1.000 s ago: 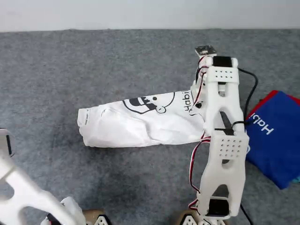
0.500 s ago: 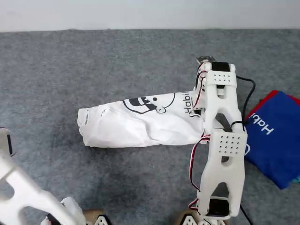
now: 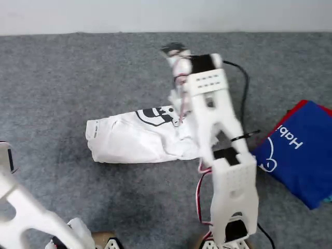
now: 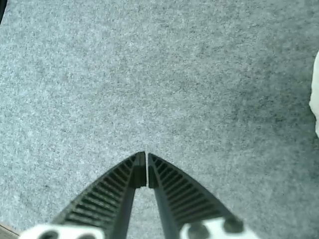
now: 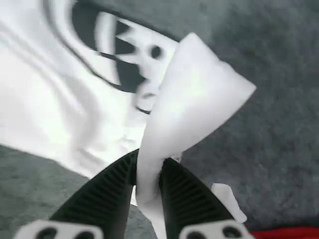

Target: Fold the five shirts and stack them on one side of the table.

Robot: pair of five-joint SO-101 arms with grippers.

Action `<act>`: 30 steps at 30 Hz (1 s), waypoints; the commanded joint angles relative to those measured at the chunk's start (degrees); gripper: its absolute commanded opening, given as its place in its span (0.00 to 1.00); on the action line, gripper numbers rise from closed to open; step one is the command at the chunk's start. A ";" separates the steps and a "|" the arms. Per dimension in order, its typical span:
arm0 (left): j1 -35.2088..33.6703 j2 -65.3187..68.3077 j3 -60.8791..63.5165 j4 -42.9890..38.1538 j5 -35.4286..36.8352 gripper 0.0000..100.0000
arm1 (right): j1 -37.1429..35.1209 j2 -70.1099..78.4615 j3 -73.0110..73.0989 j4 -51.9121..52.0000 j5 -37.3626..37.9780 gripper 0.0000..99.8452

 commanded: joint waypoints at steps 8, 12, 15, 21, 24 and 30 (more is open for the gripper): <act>0.44 -1.58 -2.42 -0.18 -0.18 0.01 | -16.22 -3.38 -0.35 -4.97 0.79 0.01; 0.44 -1.58 -2.42 -0.18 -0.18 0.01 | -19.56 -0.66 -0.35 -8.84 0.88 0.01; 0.44 -1.58 -2.24 -0.18 -0.18 0.01 | -22.02 1.27 -0.35 -10.86 0.97 0.01; 0.44 -1.67 0.66 -1.58 2.46 0.01 | -23.87 3.74 -0.35 -18.07 0.97 0.01; 0.44 -1.67 0.92 -1.85 2.55 0.01 | -24.31 4.00 -0.35 -21.05 1.05 0.02; 0.44 -1.67 0.92 -1.93 2.55 0.01 | -25.63 4.09 -0.44 -19.03 0.70 0.27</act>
